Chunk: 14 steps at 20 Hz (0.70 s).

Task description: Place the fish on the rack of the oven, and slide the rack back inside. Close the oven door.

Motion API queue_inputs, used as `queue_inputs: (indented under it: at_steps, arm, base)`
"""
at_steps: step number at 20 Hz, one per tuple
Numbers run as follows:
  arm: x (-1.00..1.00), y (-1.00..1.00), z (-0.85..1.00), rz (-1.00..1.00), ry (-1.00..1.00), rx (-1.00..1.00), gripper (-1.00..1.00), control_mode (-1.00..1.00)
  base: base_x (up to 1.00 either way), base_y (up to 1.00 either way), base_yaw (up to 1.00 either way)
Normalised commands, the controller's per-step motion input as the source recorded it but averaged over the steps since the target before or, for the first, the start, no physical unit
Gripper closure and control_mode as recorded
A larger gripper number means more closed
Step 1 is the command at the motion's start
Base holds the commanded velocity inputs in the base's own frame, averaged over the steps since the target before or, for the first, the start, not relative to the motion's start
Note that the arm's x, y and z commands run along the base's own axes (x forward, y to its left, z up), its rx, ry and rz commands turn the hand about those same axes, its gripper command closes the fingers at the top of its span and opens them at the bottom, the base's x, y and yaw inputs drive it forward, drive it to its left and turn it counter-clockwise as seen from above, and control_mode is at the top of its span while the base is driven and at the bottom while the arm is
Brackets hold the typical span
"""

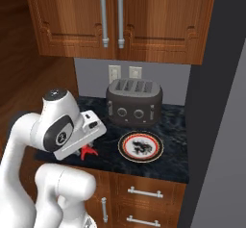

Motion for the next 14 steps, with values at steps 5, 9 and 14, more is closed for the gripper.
queue_inputs:
  at_steps: [5, 9, 14]
  arm:
    - [-0.53, 0.24, 0.04, 0.13, -0.07, -0.04, 1.0, -1.0]
    - [-0.82, 0.13, -0.11, 0.11, -0.06, -0.04, 1.0, -1.0]
    - [-0.71, 0.17, -0.3, 0.11, 0.0, -0.02, 1.0, -1.0]
  base:
    - [0.0, 0.0, 0.0]
    - [0.0, 0.0, 0.0]
    - [0.0, 0.0, 0.0]
